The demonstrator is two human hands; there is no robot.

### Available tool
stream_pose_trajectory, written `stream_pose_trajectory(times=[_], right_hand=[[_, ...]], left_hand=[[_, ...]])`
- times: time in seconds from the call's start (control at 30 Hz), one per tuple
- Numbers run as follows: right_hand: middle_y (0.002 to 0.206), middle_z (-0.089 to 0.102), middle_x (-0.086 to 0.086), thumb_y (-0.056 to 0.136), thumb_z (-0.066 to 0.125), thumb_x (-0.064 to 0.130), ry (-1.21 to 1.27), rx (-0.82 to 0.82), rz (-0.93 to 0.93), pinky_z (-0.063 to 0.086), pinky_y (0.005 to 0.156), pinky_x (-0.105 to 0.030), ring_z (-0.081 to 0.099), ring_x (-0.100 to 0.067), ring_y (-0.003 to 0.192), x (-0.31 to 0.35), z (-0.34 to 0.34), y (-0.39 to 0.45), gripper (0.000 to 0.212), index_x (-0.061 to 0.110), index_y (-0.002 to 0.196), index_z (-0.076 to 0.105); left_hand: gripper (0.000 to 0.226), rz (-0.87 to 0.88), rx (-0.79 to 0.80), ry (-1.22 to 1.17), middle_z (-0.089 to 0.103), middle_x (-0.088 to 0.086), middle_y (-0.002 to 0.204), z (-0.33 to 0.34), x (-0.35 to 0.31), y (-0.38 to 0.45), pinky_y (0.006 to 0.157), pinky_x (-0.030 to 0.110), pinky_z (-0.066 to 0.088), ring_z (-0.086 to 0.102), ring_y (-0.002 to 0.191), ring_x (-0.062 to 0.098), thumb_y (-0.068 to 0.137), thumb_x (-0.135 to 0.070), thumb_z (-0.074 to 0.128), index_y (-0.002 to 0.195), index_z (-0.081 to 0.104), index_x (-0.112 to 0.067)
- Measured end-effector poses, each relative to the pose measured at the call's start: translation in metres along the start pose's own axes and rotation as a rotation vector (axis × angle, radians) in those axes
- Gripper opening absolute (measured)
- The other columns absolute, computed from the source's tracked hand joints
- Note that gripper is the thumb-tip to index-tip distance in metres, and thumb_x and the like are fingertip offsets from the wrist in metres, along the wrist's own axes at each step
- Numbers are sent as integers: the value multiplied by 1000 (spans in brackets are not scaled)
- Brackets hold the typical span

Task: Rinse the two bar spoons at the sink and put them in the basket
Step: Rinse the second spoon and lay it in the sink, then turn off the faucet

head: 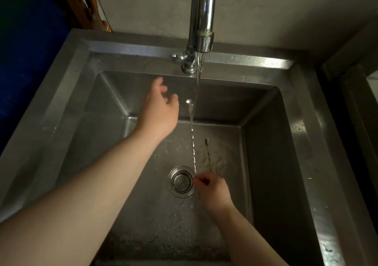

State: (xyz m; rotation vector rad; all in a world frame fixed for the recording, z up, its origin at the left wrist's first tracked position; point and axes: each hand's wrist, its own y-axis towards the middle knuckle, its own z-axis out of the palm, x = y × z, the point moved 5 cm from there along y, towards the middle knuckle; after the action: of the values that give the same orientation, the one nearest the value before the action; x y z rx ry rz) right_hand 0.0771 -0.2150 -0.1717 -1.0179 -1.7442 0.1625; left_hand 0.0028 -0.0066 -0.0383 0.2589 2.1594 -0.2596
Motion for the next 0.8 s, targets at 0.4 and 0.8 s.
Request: stream_pose_trajectory(times=[0.4, 0.8], right_hand=[[67, 58, -5, 87, 60, 10, -187, 18, 247, 35, 48, -20, 52, -17, 61, -79, 44, 62, 13, 11, 75, 65], [106, 65, -13, 91, 58, 15, -235, -95, 179, 46, 72, -29, 60, -25, 83, -94, 55, 78, 12, 9, 100, 63]], left_hand=[[63, 485, 18, 385, 31, 3, 155, -3, -46, 35, 109, 18, 15, 29, 141, 19, 93, -18, 54, 150, 28, -13], [60, 577, -55, 375, 35, 8, 151, -3, -33, 40, 105, 6, 23, 40, 134, 17, 87, -6, 47, 146, 35, -4]])
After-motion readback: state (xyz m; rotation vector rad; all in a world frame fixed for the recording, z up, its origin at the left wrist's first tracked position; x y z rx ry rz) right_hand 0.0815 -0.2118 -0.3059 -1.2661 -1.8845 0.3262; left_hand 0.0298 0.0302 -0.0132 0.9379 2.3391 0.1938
